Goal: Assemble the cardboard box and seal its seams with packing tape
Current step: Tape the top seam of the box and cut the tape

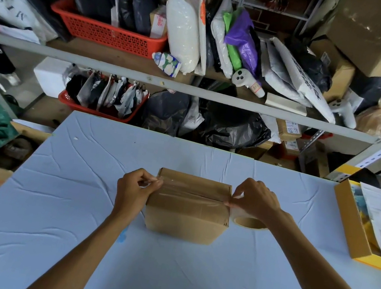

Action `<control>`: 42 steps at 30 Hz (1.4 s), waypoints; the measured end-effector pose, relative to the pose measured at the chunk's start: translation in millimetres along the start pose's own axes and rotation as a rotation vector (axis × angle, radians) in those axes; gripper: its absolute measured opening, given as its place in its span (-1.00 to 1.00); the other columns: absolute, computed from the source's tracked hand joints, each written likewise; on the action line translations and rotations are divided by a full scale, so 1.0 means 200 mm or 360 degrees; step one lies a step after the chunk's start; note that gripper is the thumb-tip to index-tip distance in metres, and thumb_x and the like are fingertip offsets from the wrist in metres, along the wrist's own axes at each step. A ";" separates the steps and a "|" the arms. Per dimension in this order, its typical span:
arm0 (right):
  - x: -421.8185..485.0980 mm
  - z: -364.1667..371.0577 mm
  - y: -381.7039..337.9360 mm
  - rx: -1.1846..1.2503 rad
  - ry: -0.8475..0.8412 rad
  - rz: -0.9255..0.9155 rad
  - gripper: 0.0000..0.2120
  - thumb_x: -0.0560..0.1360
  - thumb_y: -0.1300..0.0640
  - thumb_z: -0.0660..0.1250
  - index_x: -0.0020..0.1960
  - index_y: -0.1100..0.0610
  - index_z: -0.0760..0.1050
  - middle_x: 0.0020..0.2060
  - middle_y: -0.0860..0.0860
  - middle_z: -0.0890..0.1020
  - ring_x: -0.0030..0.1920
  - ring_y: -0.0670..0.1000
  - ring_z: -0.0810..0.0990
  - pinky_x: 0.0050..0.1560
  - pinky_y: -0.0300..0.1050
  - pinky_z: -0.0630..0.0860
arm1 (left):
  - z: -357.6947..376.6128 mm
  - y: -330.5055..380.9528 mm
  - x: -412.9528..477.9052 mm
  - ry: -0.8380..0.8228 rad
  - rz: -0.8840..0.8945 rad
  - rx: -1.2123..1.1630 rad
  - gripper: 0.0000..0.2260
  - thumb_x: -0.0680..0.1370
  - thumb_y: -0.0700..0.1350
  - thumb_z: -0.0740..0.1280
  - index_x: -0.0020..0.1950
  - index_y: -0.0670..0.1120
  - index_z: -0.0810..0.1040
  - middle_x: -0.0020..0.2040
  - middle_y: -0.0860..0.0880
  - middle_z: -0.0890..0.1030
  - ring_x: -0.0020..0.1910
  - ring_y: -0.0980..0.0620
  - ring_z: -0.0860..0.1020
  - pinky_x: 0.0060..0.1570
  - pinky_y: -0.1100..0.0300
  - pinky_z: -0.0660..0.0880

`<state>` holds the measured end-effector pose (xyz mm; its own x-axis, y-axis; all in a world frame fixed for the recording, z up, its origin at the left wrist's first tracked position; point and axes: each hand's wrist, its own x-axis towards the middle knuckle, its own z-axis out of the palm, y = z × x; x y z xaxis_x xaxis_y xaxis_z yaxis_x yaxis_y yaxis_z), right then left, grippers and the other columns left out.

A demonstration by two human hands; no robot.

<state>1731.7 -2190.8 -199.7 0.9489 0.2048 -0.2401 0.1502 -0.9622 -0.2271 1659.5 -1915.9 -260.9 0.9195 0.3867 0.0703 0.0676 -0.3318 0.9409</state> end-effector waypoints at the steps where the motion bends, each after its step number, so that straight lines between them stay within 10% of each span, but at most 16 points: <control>1: 0.00 0.00 0.00 -0.0001 0.0011 0.0001 -0.64 0.37 -0.24 0.44 0.00 0.01 0.63 0.05 -0.05 0.62 0.00 -0.01 0.50 -0.34 -0.24 0.21 | 0.00 0.00 0.00 0.0008 -0.0012 0.0016 -0.85 0.41 -0.10 0.50 -0.27 -0.12 0.59 -0.29 0.04 0.66 -0.25 0.14 0.62 -0.26 0.39 0.51; 17: 0.04 0.04 0.04 0.0059 0.0053 0.0008 -0.68 0.36 -0.22 0.45 -0.01 -0.04 0.66 0.07 -0.06 0.61 -0.09 -0.07 0.41 -0.35 -0.25 0.20 | 0.00 0.01 0.03 0.0047 -0.0315 -0.0166 -0.69 0.34 -0.17 0.56 0.02 -0.01 0.58 -0.13 0.06 0.64 -0.19 0.10 0.64 -0.25 0.27 0.57; 28: 0.03 0.05 0.05 0.0067 0.0028 -0.0025 -0.64 0.39 -0.20 0.43 0.05 0.01 0.66 0.10 -0.03 0.63 0.00 -0.01 0.54 -0.26 -0.24 0.35 | 0.04 -0.01 0.08 0.0084 -0.0987 -0.0781 -0.85 0.40 -0.40 0.42 -0.18 -0.16 0.62 -0.16 -0.13 0.65 -0.15 -0.06 0.61 -0.18 0.27 0.52; 37: 0.03 0.05 0.05 0.0084 0.0013 -0.0020 -0.64 0.38 -0.20 0.44 0.04 0.01 0.67 0.10 -0.04 0.63 -0.01 -0.01 0.55 -0.21 -0.21 0.43 | 0.02 -0.01 0.07 -0.0302 -0.1514 -0.1269 -0.78 0.60 -0.30 0.20 0.21 -0.16 0.51 -0.09 -0.15 0.60 -0.15 -0.06 0.54 -0.16 0.16 0.49; 42: 0.02 0.06 0.05 0.0086 0.0023 -0.0002 -0.63 0.36 -0.21 0.45 0.03 0.01 0.67 0.09 -0.04 0.63 -0.01 -0.01 0.56 -0.21 -0.20 0.45 | 0.04 -0.02 -0.01 0.0181 -0.0979 -0.0505 -0.87 0.48 -0.35 0.35 0.00 -0.22 0.58 -0.18 -0.11 0.64 -0.22 -0.04 0.60 -0.15 0.16 0.54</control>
<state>1734.7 -2197.7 -214.3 0.9527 0.2028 -0.2262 0.1364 -0.9509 -0.2779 1661.6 -1922.4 -267.4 0.7032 0.5170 -0.4881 0.4305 0.2367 0.8710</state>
